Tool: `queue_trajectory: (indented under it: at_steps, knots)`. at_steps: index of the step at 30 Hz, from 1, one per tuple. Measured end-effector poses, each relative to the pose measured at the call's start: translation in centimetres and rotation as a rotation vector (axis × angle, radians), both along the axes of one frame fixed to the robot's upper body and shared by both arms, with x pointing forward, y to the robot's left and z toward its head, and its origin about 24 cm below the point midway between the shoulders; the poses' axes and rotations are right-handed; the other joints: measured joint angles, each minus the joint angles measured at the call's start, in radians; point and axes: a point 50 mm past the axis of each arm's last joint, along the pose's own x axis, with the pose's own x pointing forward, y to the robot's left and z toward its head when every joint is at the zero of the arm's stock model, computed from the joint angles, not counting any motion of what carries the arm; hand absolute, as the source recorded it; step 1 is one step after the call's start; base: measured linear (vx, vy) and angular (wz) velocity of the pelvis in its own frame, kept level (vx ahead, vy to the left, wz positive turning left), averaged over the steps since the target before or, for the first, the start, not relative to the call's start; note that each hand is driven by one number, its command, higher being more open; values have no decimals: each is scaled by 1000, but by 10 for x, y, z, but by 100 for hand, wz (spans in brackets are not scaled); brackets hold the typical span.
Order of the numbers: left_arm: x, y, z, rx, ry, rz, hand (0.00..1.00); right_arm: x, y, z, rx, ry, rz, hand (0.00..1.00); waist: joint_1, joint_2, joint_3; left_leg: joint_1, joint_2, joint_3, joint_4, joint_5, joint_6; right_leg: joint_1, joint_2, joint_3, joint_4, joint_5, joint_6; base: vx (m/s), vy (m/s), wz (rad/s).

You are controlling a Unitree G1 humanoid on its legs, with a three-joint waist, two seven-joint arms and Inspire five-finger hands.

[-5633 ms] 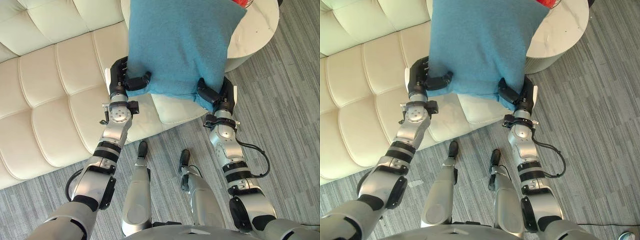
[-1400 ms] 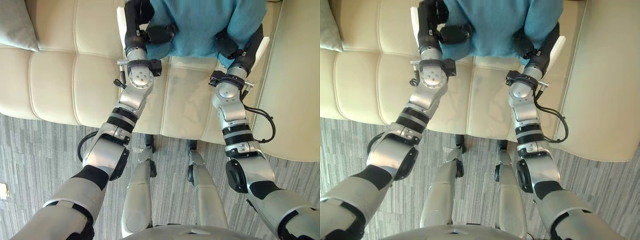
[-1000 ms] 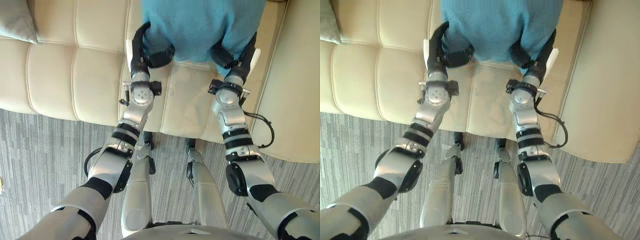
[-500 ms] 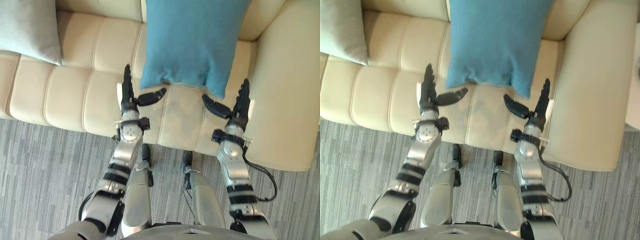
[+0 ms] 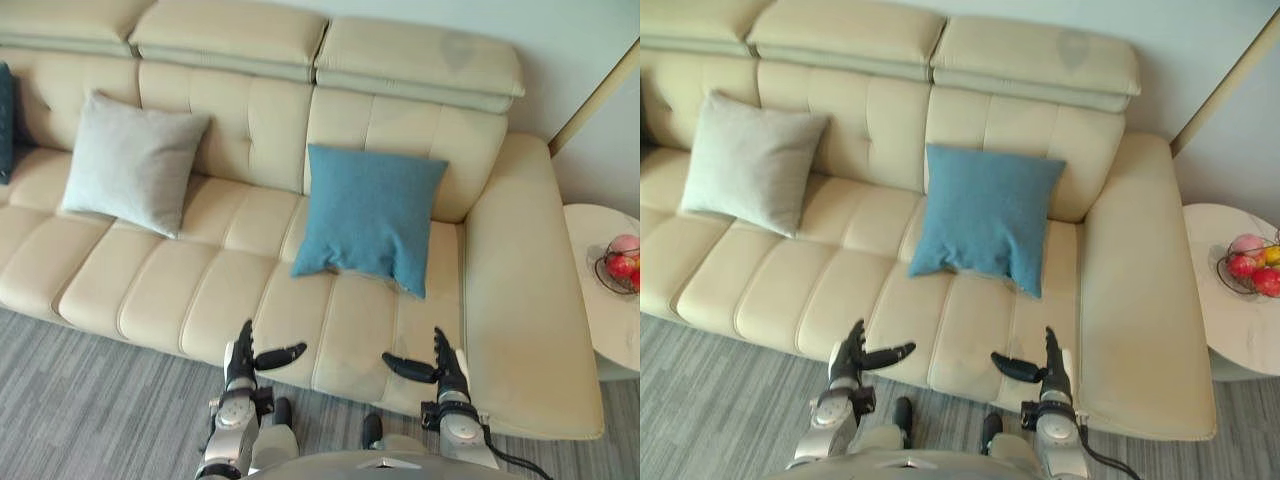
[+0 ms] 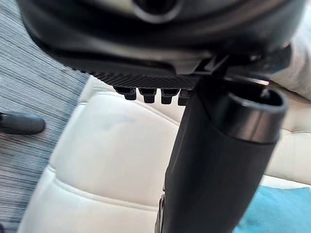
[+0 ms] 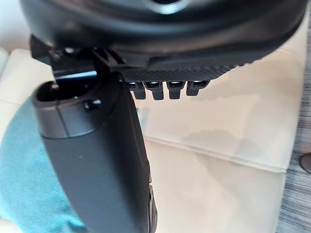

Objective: Pick up cushions and gather them together orderly.

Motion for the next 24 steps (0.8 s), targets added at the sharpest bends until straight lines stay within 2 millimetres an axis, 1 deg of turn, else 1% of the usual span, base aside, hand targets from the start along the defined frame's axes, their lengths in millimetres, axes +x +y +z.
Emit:
queue_trajectory:
  at_steps: [2, 3, 5, 7, 9, 10, 11, 13, 14, 15, 16, 17, 18, 19, 20, 21, 22, 23, 24]
  knots:
    - [-19, 3, -13, -2, 95, 5, 100, -17, -1, -13, 19, 89, -24, 100, 0, 1, -22, 23, -3, 4, -18, 2, 0, 20, 0, 4, -18, 4, 4, 33, 30, -4]
    - [-25, 4, -18, -5, 127, 15, 100, -23, -2, -18, 23, 124, -37, 100, 0, 0, -27, 35, -7, 6, -27, 3, 0, 31, 0, 5, -27, 7, 6, 34, 38, -7]
    - [-34, 10, -22, 11, 173, 16, 100, -37, -6, -27, 31, 192, -70, 100, 1, -6, -33, 56, -8, 14, -46, 7, 0, 49, 1, 14, -48, 20, 9, 30, 33, -13]
    - [-40, 14, -25, 29, 201, 17, 100, -42, -11, -29, 27, 217, -90, 100, 1, -9, -32, 71, -10, 38, -51, 8, 1, 50, 6, 39, -52, 31, 14, 23, 31, -33]
    - [-42, 14, -26, 32, 212, 15, 100, -42, -13, -29, 26, 218, -101, 100, 0, -10, -32, 76, -12, 53, -51, 8, 2, 49, 5, 55, -52, 38, 21, 2, 37, -34]
    - [-39, 14, -25, 39, 208, 4, 100, -39, -12, -29, 27, 213, -100, 100, 0, -14, -26, 81, -10, 74, -46, 5, 4, 42, 6, 69, -45, 50, 27, -36, 41, -48]
    - [-34, 14, -24, 45, 197, -4, 100, -32, -11, -27, 28, 198, -88, 100, 1, -18, -8, 82, -6, 91, -21, -7, 7, 34, 7, 84, -24, 55, 26, -96, 47, -56]
    - [-29, 15, -23, 51, 184, -8, 100, -22, -6, -25, 27, 176, -59, 100, 2, -20, 3, 45, 9, 111, 47, -36, 13, -7, 13, 87, 27, 68, 30, -152, 37, -41]
    - [-20, 14, -20, 51, 162, -13, 100, -14, -3, -23, 26, 158, -39, 100, 3, -21, 13, 7, 24, 121, 108, -56, 25, -45, 15, 71, 58, 90, 32, -173, 44, -31]
    - [-16, 12, -19, 48, 153, -17, 100, -10, -2, -22, 26, 149, -31, 100, 3, -18, 17, -7, 33, 121, 126, -61, 34, -47, 15, 61, 49, 102, 34, -240, 6, -31]
    - [-9, 10, -17, 48, 132, -26, 100, -2, 0, -20, 27, 130, -18, 100, 6, -11, 32, -31, 48, 132, 144, -65, 42, -77, -4, 7, 167, 26, -1, -236, -30, -13]
    - [-6, 8, -16, 48, 126, -30, 100, -3, 2, -20, 33, 131, -17, 100, 7, -15, 31, -41, 48, 131, 164, -67, 47, -117, -38, -42, 417, -67, 0, -238, -79, -5]
    - [-5, 10, -15, 60, 119, -40, 100, -4, 5, -21, 38, 136, -11, 100, 7, -19, 29, -48, 49, 121, 183, -69, 50, -105, -67, -56, 598, -114, 32, -188, -109, 5]
    - [-6, 11, -15, 69, 121, -47, 100, -4, 5, -21, 38, 136, -7, 100, 9, -20, 28, -51, 49, 119, 188, -69, 50, -98, -74, -56, 636, -120, 41, -162, -183, 8]
    - [-6, 16, -13, 99, 121, -64, 100, -2, 7, -20, 41, 130, 1, 100, 21, -30, 21, -91, 49, 113, 218, -59, 47, -70, -86, -35, 696, -118, 58, -113, -147, 5]
    - [-5, 17, -13, 106, 119, -68, 100, -2, 8, -20, 42, 128, 1, 100, 26, -36, 17, -110, 48, 112, 230, -51, 40, -56, -87, -27, 680, -106, 71, -173, -224, 6]
    - [-1, 16, -11, 117, 107, -71, 100, 3, 5, -19, 37, 118, -4, 100, 41, -40, 15, -158, 51, 105, 262, -30, 33, -22, -58, -16, 568, -176, 98, -165, -174, 6]
    - [-1, 14, -11, 112, 105, -71, 100, 4, 1, -18, 24, 113, -8, 100, 54, -22, 18, -176, 59, 89, 242, -1, 43, -4, -36, -22, 489, -200, 74, -290, -310, 17]
    - [-3, 8, -13, 98, 110, -73, 100, 5, -1, -17, 10, 110, -17, 100, 61, -15, 20, -184, 59, 87, 198, 49, 39, 33, -15, -37, 383, -233, 40, -219, -214, 20]
